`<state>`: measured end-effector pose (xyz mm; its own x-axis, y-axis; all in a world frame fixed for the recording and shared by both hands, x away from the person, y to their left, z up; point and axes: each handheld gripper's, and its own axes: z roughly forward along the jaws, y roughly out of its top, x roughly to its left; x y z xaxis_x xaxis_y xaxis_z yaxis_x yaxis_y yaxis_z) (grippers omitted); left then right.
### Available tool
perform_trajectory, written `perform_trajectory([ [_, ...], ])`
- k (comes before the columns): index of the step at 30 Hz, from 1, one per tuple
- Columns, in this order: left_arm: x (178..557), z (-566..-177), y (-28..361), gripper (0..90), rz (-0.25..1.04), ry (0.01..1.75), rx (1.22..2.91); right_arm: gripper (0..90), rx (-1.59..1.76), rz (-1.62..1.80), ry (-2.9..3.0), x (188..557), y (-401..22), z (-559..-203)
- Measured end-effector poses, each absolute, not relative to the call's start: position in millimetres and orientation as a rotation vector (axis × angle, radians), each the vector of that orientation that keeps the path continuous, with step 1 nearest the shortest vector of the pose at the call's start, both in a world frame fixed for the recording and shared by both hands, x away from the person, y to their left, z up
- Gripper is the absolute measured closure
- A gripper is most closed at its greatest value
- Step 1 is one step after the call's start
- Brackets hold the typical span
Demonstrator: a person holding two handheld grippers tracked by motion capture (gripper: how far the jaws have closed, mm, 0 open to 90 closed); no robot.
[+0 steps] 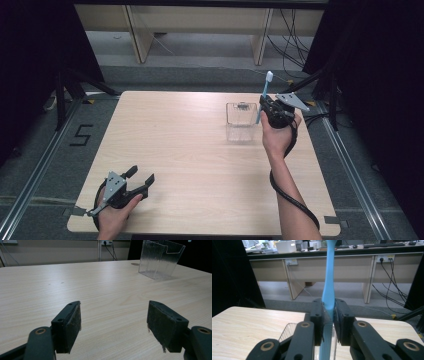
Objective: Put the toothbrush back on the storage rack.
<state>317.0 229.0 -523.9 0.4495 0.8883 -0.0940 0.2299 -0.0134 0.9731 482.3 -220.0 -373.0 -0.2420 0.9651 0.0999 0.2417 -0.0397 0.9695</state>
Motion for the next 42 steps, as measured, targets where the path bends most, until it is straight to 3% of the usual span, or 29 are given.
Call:
perform_trajectory([
  [42, 317, -524, 229, 26.9, 0.704, 1.017, 1.533, 79.0, 1.303, 1.300, 1.521, 495, -217, -395],
])
